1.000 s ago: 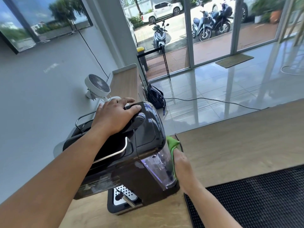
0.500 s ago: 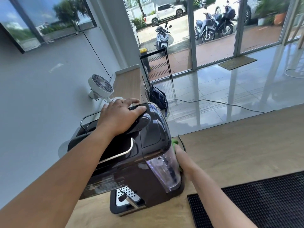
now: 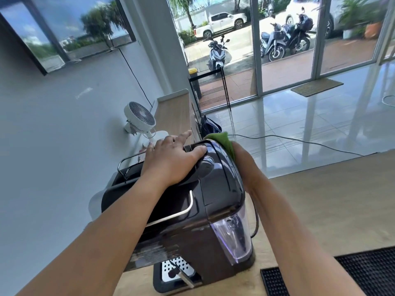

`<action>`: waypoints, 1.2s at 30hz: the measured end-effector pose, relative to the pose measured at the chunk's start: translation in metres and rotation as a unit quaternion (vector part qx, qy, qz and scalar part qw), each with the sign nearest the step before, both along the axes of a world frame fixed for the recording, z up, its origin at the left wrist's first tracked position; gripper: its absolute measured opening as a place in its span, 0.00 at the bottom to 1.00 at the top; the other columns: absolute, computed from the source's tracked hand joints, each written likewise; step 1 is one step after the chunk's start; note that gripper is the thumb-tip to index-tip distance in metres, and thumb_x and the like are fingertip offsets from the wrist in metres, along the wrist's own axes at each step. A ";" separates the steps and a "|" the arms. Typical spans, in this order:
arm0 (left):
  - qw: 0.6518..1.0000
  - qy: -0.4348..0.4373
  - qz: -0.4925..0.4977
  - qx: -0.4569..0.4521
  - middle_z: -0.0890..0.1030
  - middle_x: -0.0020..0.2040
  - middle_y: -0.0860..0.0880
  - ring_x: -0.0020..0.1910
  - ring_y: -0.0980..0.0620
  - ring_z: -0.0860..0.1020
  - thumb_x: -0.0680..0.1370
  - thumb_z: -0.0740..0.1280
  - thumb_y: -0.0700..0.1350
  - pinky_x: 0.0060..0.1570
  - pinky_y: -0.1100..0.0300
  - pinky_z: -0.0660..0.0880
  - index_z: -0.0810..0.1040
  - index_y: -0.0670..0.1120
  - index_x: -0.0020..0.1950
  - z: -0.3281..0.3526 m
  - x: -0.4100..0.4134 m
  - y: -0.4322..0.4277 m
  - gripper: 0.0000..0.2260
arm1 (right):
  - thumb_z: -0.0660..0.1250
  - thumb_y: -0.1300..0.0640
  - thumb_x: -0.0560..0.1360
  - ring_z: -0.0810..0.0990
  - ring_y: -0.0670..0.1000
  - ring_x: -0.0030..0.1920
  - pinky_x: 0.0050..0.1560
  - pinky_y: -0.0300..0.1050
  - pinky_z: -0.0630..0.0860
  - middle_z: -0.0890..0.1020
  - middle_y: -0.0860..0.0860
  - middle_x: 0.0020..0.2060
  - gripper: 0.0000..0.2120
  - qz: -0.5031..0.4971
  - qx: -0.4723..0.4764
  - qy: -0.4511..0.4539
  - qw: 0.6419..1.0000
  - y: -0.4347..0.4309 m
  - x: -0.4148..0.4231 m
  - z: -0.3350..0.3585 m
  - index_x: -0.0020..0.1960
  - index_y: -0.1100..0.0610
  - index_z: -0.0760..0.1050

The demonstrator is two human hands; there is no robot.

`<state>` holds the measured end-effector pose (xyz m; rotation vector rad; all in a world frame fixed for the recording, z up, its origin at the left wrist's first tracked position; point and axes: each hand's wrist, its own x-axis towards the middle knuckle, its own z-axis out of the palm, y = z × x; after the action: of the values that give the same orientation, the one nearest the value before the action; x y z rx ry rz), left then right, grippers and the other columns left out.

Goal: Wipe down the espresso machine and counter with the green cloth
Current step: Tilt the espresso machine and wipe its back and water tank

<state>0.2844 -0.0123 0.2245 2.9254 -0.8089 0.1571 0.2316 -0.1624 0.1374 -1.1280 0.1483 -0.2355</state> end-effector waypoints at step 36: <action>1.000 0.024 0.005 -0.004 0.57 0.78 0.46 0.77 0.47 0.53 0.72 0.51 0.72 0.75 0.45 0.46 0.48 0.58 0.78 0.001 -0.002 0.003 0.38 | 0.47 0.50 0.85 0.81 0.40 0.55 0.56 0.35 0.73 0.84 0.47 0.51 0.20 -0.098 -0.045 0.036 0.994 0.049 -0.085 -0.052 0.61 0.54 0.76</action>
<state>0.2829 -0.0095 0.2254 2.9139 -0.7859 0.0910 0.1469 -0.1132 0.0853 -1.2138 0.3156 -0.3792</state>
